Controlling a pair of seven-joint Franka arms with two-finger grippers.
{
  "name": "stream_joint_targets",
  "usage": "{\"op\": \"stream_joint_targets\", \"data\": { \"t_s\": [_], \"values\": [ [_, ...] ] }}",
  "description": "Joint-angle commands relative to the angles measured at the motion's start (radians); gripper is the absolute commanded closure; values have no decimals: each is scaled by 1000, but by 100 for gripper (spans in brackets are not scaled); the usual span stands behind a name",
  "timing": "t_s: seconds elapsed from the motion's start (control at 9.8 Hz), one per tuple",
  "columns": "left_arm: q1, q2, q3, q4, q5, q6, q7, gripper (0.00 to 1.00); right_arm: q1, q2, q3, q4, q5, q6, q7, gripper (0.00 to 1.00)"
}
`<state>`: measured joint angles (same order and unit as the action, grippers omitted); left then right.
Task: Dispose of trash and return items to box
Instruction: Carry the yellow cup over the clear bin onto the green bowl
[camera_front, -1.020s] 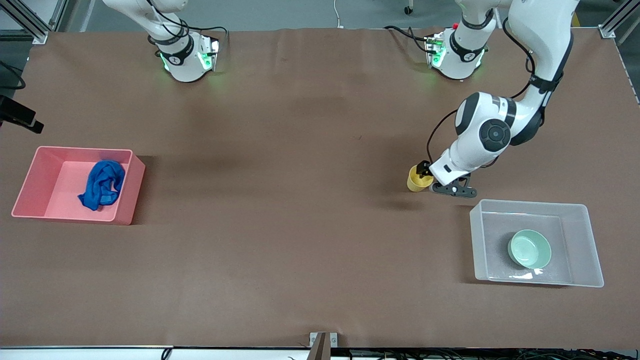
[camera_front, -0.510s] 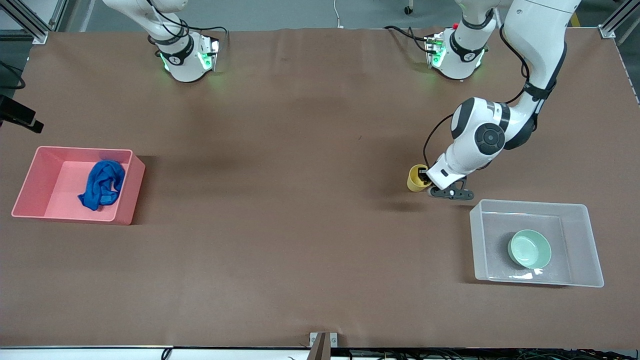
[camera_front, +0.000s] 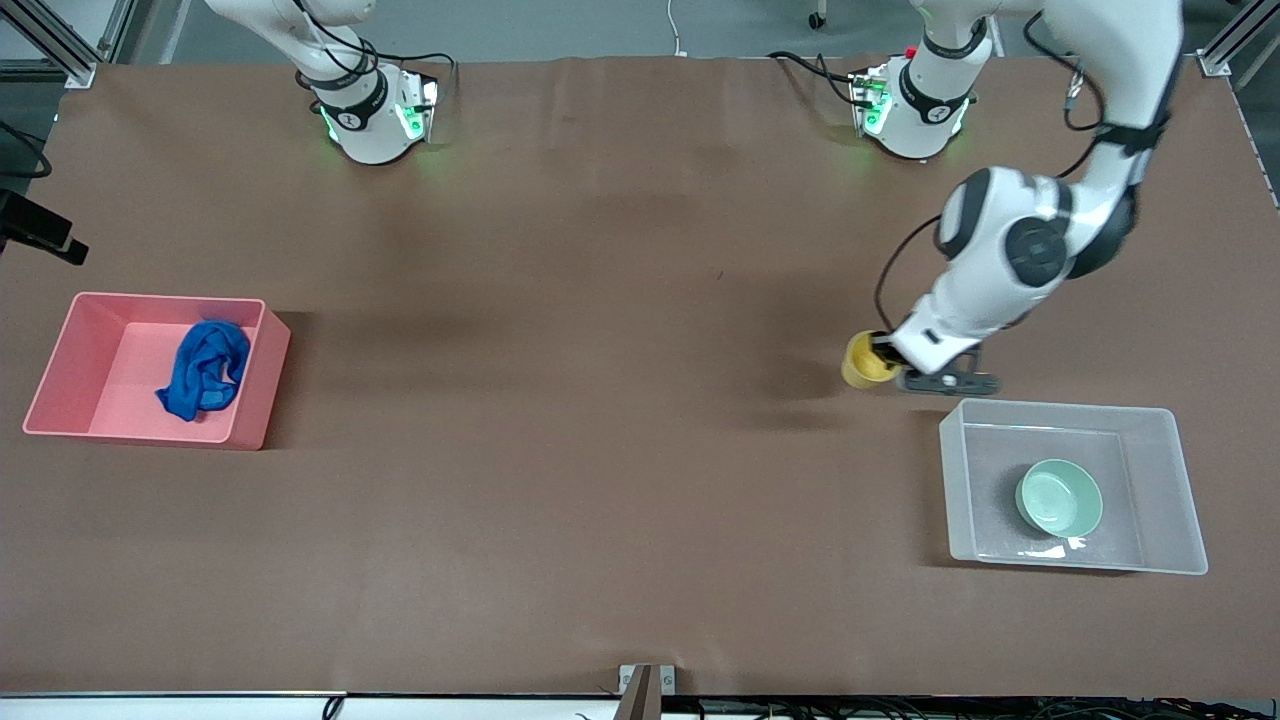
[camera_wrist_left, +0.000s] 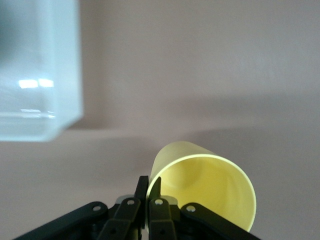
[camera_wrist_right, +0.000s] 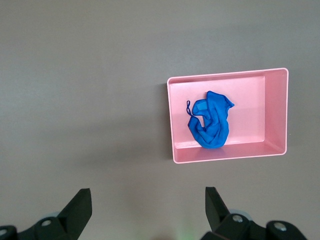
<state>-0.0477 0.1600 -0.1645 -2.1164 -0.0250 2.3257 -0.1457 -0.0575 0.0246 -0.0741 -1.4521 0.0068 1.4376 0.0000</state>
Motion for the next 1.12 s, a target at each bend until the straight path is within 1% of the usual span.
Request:
{"op": "stream_joint_targets", "data": {
  "t_s": [0.0, 0.2, 0.31, 0.41, 0.51, 0.61, 0.71, 0.92, 1.02],
  "values": [
    [8, 65, 112, 137, 7, -46, 81, 100, -4, -6, 2, -8, -13, -6, -11, 0],
    [9, 186, 192, 293, 4, -48, 118, 100, -5, -6, 3, -7, -13, -11, -11, 0],
    [12, 260, 238, 384, 2, -49, 177, 100, -5, -6, 2, -8, -13, -11, -11, 0],
    [25, 316, 265, 444, -13, -52, 263, 100, -5, -6, 3, -7, -13, -11, -11, 0],
    [38, 344, 295, 476, -86, -77, 314, 100, -5, -6, 2, -7, -13, -11, -11, 0],
    [41, 386, 324, 530, -167, -109, 389, 100, -7, -6, 2, -7, -13, -11, -11, 0],
    [46, 413, 326, 561, -174, -117, 412, 100, -7, -6, 2, -8, -13, -11, -11, 0],
    [52, 469, 347, 582, -174, -115, 416, 99, -5, -6, 2, -7, -13, -11, -11, 0],
    [67, 519, 349, 628, -170, -118, 423, 99, -7, -6, 2, -7, -13, -11, -11, 0]
  ]
}}
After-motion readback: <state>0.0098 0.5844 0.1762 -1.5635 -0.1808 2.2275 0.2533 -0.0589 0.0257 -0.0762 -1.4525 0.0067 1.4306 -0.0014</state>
